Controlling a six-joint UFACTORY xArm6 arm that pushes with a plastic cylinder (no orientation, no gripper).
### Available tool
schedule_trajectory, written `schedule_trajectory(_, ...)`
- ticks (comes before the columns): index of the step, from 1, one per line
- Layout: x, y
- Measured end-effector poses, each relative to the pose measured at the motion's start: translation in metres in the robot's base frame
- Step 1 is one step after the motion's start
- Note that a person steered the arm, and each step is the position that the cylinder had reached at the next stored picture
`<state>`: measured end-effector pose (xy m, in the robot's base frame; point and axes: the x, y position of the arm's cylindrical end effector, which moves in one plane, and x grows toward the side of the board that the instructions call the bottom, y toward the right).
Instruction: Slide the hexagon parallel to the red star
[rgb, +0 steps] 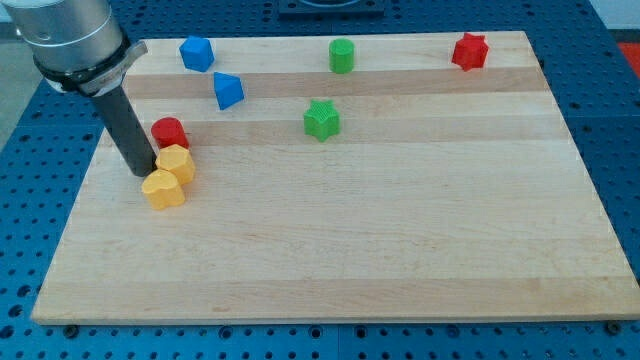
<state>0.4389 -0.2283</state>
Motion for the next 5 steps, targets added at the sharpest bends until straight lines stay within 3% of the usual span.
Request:
schedule_trajectory(2, 0.006, 0.011)
schedule_trajectory(5, 0.011, 0.103)
